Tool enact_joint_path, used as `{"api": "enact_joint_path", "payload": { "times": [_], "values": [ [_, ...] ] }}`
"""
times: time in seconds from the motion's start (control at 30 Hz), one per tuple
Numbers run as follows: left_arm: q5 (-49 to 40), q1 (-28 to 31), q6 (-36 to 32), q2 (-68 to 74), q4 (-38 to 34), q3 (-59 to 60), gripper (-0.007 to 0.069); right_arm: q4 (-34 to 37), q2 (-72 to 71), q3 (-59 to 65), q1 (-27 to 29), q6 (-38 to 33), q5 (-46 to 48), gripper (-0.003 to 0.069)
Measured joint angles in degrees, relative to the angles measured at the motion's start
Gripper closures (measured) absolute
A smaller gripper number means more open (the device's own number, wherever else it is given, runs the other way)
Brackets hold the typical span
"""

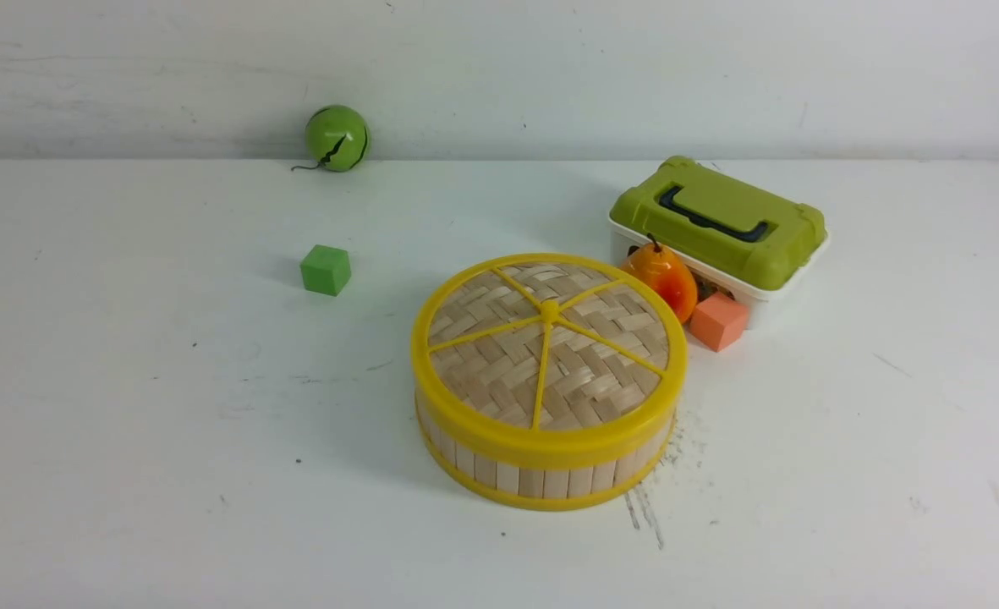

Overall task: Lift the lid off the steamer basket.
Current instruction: Use the right arm to lift the lid of the steamer

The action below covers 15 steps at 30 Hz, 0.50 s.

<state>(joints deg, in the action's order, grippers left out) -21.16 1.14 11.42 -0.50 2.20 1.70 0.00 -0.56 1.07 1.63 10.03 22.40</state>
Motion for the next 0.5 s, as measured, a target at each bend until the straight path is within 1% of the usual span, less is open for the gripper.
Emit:
{"api": "enact_joint_path", "payload": {
  "times": [0.5],
  "values": [
    [0.0, 0.0, 0.0, 0.0, 0.0, 0.0, 0.0385, -0.4, 0.0, 0.0, 0.0, 0.0, 0.0, 0.0545]
  ]
}}
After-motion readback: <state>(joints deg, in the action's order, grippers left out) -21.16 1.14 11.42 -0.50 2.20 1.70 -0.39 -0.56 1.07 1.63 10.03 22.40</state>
